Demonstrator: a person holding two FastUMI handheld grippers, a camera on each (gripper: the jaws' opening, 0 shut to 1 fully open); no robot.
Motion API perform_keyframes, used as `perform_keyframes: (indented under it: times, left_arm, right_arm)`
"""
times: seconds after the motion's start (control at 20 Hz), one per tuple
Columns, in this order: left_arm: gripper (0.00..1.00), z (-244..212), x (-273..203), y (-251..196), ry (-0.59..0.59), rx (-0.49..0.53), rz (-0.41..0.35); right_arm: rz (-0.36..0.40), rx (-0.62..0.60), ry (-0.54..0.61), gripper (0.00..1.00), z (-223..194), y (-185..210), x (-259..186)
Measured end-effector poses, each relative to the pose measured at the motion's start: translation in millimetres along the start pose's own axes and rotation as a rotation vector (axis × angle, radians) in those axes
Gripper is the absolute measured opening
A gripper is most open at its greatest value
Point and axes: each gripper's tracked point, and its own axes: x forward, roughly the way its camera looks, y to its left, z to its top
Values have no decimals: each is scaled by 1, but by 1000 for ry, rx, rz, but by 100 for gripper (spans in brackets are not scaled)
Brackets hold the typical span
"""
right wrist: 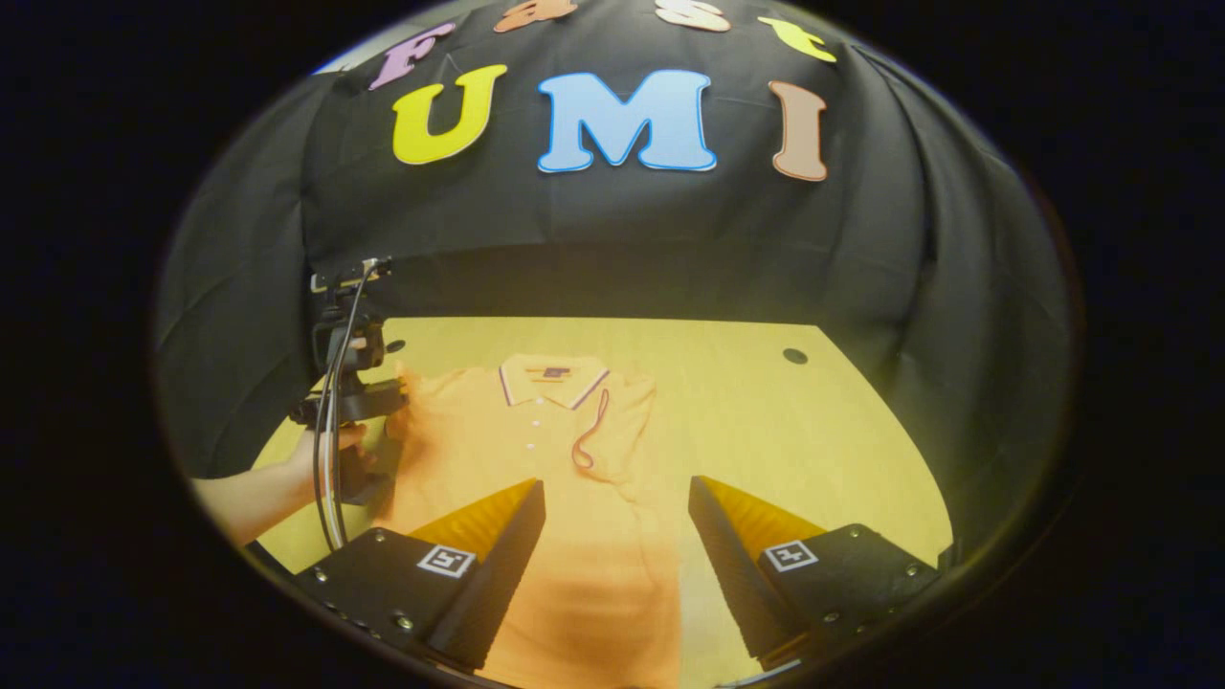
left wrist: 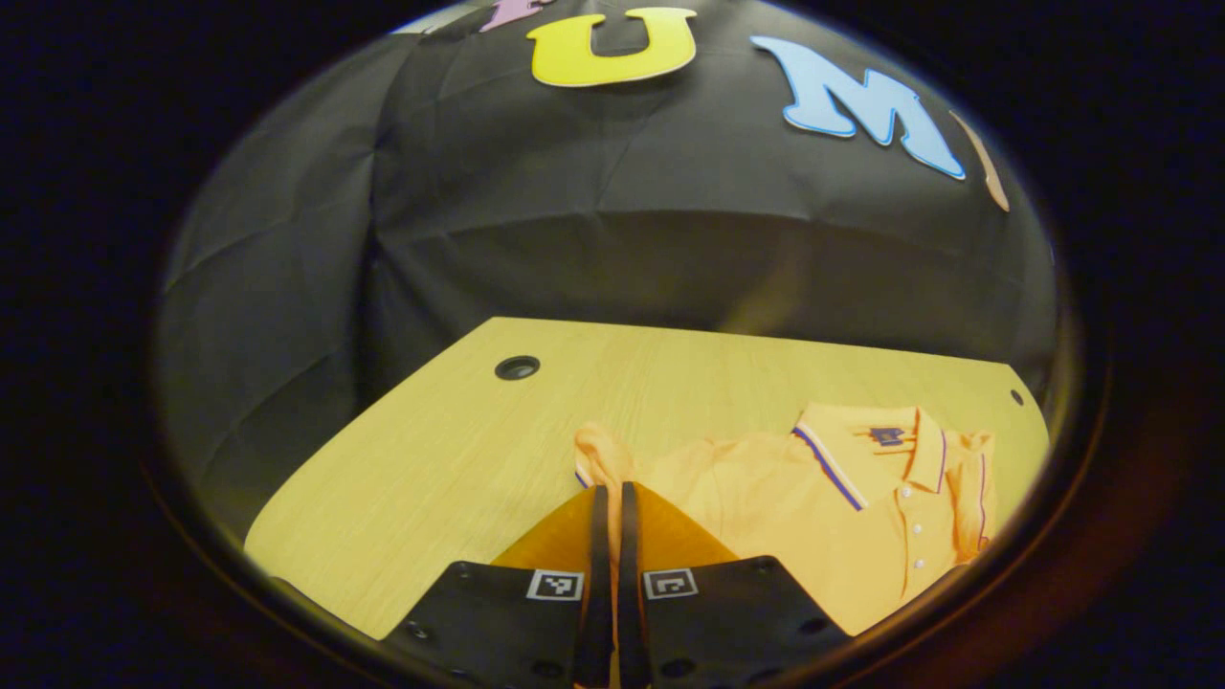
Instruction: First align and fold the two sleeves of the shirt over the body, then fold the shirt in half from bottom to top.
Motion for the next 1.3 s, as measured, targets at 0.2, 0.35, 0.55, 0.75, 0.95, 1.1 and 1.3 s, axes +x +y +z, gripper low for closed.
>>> perform_keyframes:
  times: [0.2,0.35,0.55,0.75,0.95,1.1,1.3]
  left_arm:
    - [10,13,-12,-38,-42,145,-48]
    - [10,8,-21,-68,-36,210,-101]
    - [10,-9,-19,-94,-2,262,-154]
    - [12,-18,-16,-107,19,290,-199]
    - [31,-24,-25,-113,45,300,-243]
    - [46,-18,-34,-113,37,293,-265]
    - [63,-18,-55,-119,54,224,-308]
  right_arm:
    - [-2,11,4,94,-2,-2,1]
    - [-4,21,9,94,-5,-3,1]
    - [-30,52,16,94,-11,-5,-1]
    - [-75,100,29,94,-22,-11,-4]
    - [-67,127,37,94,-25,-8,-2]
    - [-57,122,12,94,-19,-7,-1]
    - [-40,73,6,94,-20,-11,-4]
